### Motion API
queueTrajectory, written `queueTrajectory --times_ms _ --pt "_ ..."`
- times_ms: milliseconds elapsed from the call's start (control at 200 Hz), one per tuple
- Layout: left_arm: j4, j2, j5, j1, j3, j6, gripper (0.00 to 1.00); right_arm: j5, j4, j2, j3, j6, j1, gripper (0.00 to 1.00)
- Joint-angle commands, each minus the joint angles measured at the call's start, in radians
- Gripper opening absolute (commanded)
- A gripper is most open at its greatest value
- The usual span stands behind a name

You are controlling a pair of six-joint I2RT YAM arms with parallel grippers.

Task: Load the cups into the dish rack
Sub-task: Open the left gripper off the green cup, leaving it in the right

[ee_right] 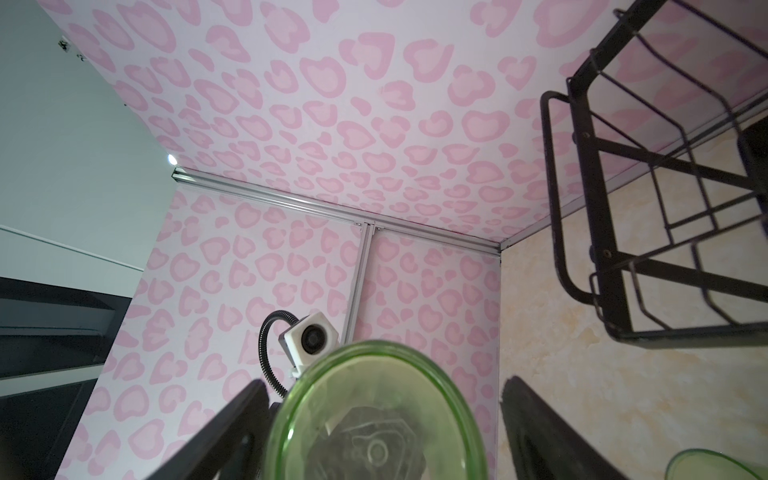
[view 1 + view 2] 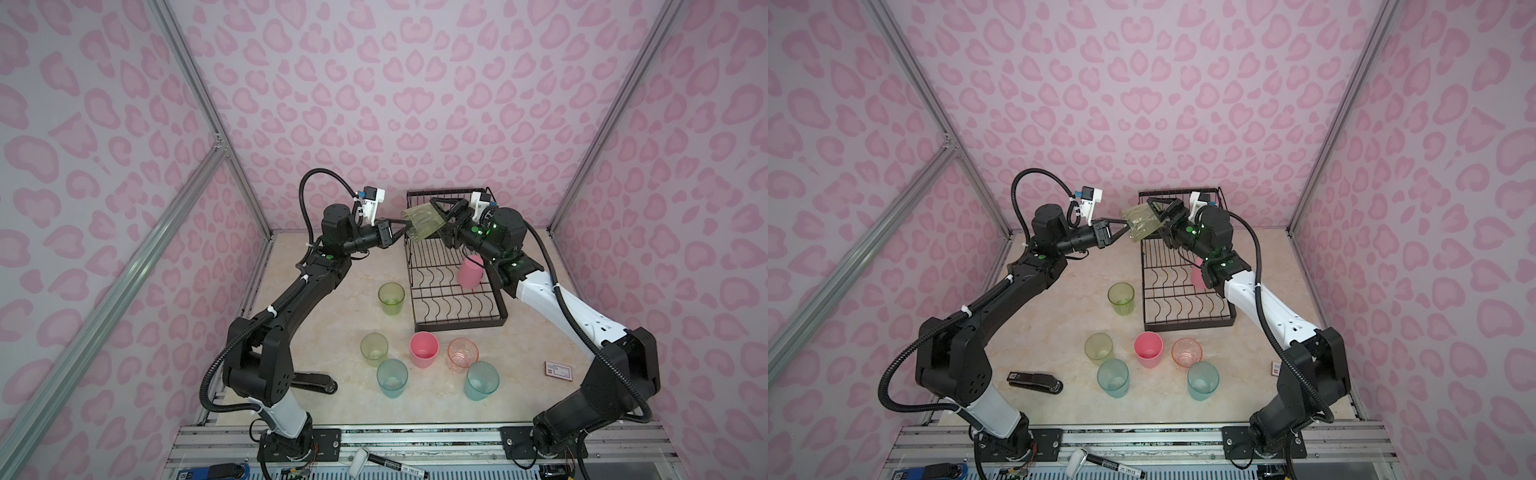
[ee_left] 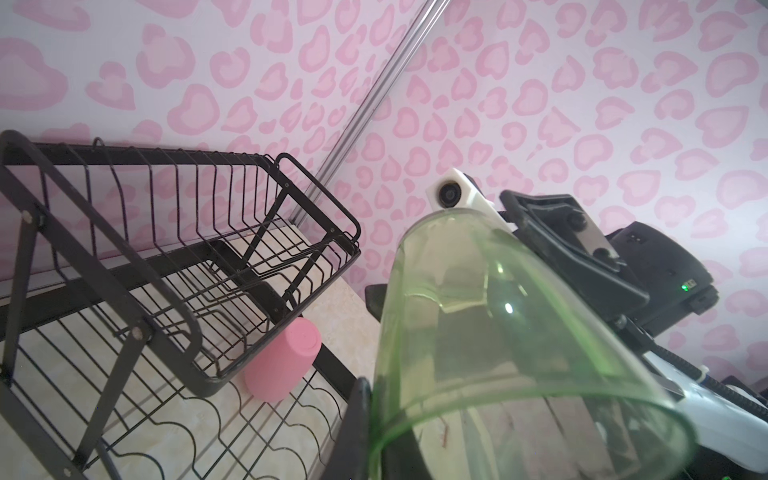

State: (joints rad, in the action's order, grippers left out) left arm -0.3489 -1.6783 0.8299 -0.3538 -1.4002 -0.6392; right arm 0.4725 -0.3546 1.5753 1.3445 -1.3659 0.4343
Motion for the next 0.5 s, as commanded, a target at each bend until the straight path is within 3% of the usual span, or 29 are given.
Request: queueTrajectory --times_ms 0,165,265,395,495 --pt "-0.056 -0.002 0.018 -0.008 0.003 -0.008 0.03 -0.003 -0.044 0.012 -0.001 0.018 0.002 0.87" --pt "-0.065 -0.014 0.016 -0.011 0.003 -0.019 0.03 -0.006 -0.057 0.01 -0.01 0.015 0.005 0.83" --pt "-0.067 -0.02 0.015 -0.013 0.0 -0.024 0.04 -0.014 -0.052 0.004 -0.01 0.023 0.007 0.73" --pt "-0.067 -0.026 0.013 -0.013 -0.009 -0.031 0.13 -0.023 -0.048 0.0 -0.016 0.038 0.007 0.59" --pt "-0.063 -0.026 0.009 -0.013 -0.013 -0.032 0.18 -0.03 -0.045 0.0 -0.016 0.049 0.01 0.55"
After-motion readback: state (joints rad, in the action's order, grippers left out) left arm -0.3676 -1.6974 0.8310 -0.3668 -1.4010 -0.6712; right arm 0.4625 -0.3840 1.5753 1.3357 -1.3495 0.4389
